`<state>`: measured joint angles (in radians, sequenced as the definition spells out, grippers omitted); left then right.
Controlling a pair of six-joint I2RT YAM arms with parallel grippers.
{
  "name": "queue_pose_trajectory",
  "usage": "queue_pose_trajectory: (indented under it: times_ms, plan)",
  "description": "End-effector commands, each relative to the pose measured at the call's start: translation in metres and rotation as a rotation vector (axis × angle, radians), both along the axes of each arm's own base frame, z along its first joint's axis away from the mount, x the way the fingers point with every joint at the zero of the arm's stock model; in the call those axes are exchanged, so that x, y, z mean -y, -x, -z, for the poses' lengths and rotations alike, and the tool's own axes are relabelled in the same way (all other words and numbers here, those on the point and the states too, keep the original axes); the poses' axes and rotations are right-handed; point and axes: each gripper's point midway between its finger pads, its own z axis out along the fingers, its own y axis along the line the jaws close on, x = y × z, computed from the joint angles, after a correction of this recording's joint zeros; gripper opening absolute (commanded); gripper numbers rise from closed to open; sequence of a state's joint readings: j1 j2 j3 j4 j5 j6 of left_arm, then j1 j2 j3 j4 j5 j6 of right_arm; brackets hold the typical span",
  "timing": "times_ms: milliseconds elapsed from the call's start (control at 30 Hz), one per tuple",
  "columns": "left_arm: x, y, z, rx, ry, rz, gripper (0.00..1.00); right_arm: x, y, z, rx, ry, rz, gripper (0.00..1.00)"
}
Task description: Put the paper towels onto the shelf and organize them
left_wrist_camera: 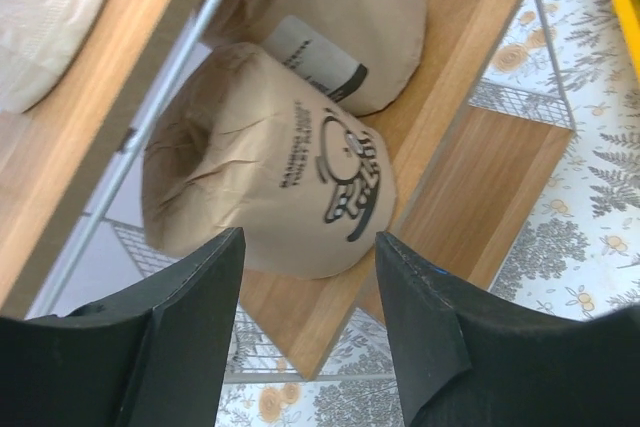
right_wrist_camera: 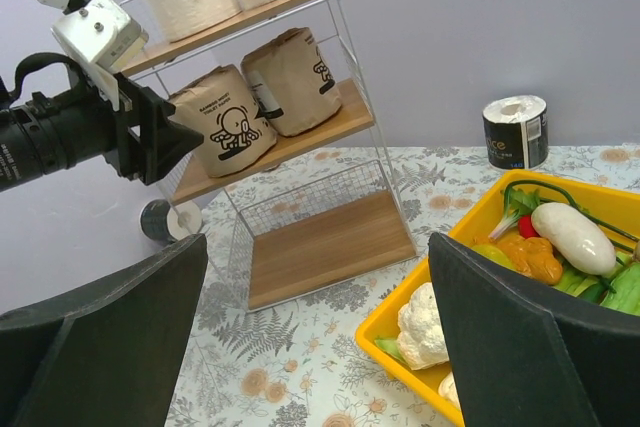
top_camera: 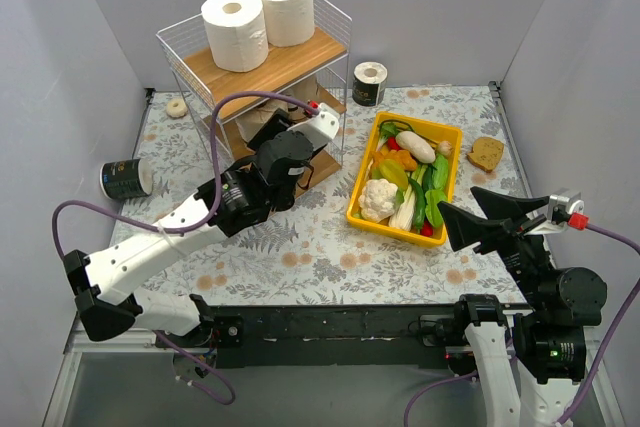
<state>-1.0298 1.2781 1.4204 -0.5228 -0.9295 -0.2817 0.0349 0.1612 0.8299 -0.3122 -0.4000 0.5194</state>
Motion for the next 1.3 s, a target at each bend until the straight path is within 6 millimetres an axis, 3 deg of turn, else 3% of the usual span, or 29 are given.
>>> queue_pose_trajectory:
  times_ms: [0,167,333,600,833,1033,1100,1267]
  plan:
    - [0.014,-0.002,0.01,-0.023,0.02,0.057,0.52,-0.002,0.001,-0.01,0.048,0.012,-0.011,0.98]
    - [0.025,-0.01,0.02,-0.022,0.009,0.07,0.42,0.0,0.002,-0.011,0.055,0.016,0.0,0.97]
    - [0.01,-0.032,0.032,-0.042,-0.027,-0.011,0.34,0.002,0.005,-0.013,0.062,0.03,0.016,0.94]
    - [-0.024,-0.061,0.049,-0.061,-0.068,-0.164,0.34,0.004,0.007,-0.016,0.082,0.028,0.026,0.93]
    - [-0.018,-0.062,0.039,-0.065,0.022,-0.143,0.34,0.005,0.005,-0.013,0.072,0.039,0.032,0.93]
    - [0.011,-0.041,0.021,-0.082,0.168,0.005,0.55,0.005,-0.006,0.002,0.003,0.04,0.036,0.93]
    - [0.026,-0.029,0.016,-0.119,0.244,0.1,0.69,0.008,-0.016,0.011,-0.058,0.036,0.059,0.91]
    - [0.054,0.011,0.002,-0.25,0.461,0.293,0.88,0.014,-0.038,0.051,-0.333,0.043,0.093,0.91]
